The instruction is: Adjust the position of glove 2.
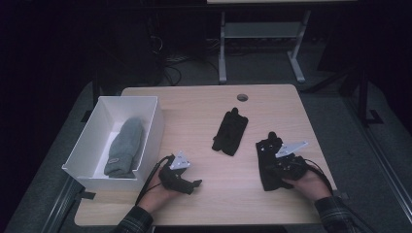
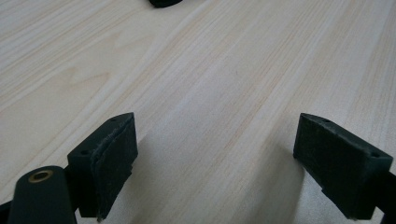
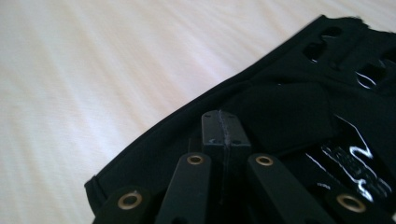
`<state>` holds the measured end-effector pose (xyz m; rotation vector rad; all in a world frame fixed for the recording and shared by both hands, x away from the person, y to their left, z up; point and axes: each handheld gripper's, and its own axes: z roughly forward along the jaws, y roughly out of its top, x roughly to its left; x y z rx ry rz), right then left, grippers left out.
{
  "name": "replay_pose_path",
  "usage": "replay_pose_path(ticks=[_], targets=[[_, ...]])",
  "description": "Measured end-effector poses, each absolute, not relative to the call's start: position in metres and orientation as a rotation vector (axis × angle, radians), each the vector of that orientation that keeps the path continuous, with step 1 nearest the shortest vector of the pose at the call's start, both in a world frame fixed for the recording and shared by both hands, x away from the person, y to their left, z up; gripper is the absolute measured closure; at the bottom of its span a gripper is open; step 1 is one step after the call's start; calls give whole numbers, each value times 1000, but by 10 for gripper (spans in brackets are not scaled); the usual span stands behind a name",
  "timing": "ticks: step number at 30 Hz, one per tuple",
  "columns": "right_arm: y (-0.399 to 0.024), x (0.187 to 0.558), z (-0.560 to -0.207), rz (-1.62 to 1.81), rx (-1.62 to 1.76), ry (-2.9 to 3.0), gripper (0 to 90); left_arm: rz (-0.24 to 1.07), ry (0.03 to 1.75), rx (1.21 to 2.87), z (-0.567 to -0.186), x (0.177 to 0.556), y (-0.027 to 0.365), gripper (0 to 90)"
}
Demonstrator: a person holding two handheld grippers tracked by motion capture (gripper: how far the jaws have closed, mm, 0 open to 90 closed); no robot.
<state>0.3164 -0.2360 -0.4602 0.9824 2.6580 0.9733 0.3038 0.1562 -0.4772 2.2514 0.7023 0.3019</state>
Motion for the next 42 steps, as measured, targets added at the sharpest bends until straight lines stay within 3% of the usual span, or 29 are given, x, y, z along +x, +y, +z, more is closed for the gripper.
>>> replay_pose_path(ticks=[25, 32, 37, 39, 42], targets=[[-170, 281, -459, 1047, 706, 2851, 900, 302, 706, 2246, -477, 304, 156, 129], [-188, 286, -449, 1142, 751, 2739, 798, 305, 706, 2248, -477, 304, 156, 129], [-215, 295, -449, 1133, 867, 2605, 613, 316, 715, 2247, -477, 305, 156, 129], [-225, 300, -452, 1115, 924, 2543, 498, 310, 726, 2244, -477, 304, 156, 129], [-242, 310, -460, 1079, 1002, 2481, 429, 313, 724, 2245, -477, 304, 157, 129]])
